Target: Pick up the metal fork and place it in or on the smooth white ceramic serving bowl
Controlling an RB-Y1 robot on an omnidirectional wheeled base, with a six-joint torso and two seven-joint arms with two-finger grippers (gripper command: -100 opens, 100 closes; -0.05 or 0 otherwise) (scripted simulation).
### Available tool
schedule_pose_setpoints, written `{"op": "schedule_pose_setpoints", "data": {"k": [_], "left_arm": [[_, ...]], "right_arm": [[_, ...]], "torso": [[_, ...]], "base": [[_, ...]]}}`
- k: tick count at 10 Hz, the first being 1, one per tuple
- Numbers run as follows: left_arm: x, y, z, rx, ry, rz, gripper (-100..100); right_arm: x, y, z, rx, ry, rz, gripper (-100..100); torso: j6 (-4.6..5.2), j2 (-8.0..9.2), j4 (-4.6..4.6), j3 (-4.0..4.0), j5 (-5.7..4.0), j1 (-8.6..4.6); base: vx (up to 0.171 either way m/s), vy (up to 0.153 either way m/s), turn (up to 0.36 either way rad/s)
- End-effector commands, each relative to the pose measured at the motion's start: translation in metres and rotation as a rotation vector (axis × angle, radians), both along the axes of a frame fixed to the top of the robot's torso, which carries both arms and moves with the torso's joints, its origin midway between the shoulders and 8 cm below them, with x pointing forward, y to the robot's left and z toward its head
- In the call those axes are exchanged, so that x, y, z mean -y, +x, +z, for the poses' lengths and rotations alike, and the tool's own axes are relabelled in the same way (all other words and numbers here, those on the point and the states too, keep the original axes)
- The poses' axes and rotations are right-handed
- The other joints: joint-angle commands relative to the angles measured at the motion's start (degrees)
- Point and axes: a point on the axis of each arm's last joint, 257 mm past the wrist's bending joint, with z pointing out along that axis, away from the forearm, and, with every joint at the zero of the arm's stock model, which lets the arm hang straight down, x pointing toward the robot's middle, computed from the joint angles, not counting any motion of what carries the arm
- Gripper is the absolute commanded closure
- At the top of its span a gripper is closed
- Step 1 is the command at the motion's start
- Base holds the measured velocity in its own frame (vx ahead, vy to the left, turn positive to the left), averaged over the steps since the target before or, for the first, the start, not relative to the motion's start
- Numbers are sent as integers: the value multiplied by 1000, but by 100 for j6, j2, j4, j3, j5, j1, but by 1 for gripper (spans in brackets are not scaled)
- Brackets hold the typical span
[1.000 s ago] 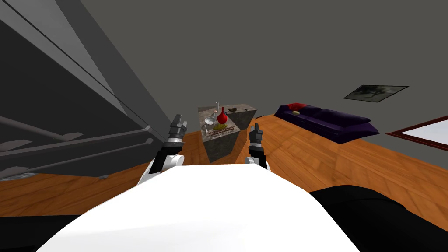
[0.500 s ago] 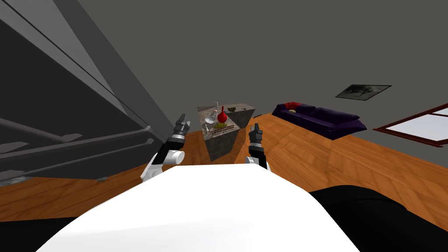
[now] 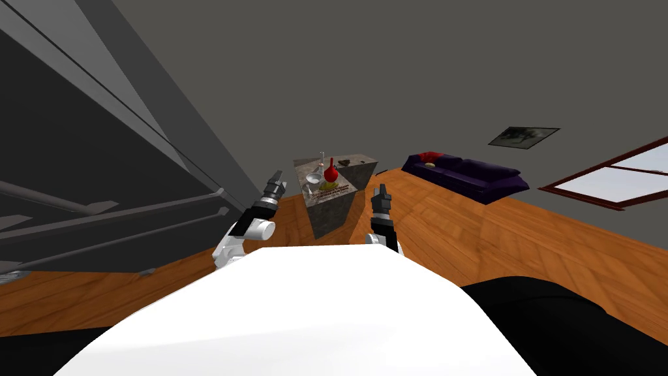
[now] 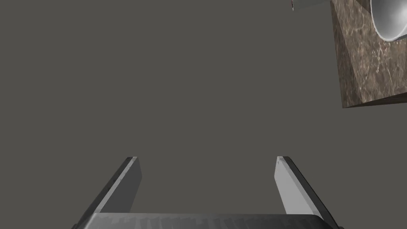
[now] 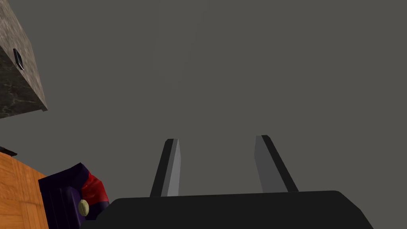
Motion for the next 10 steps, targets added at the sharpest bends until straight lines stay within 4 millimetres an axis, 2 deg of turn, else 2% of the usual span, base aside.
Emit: {"op": "schedule_pose_setpoints", "data": {"k": [1,4,6,7,9,10], "left_arm": [[1,8,-9,-44,7,-6,-100],[3,31,-23,-123,29,-37,-100],[3,33,-33,-161,33,-36,-100],[3,43,-39,-195,45,-50,-100],[3,44,-46,-225,48,-49,-100],[3,54,-53,-261,62,-62,-100]], "right_arm": [[0,0,0,0,0,0,0],[0,0,0,0,0,0,0],[0,0,0,0,0,0,0],[0,0,0,0,0,0,0],[0,0,0,0,0,0,0],[0,0,0,0,0,0,0]], "torso": [[0,0,0,0,0,0],[-3,6,2,4,3,11],[-4,5,1,3,4,14],[-4,-4,0,-1,2,2],[-4,0,0,0,2,5],[-5,-6,-1,-3,1,-1]], "base": [[-47,42,-64],[-64,62,-106],[-36,43,-34],[-43,33,-135],[-31,32,-45],[-32,19,-173]]}}
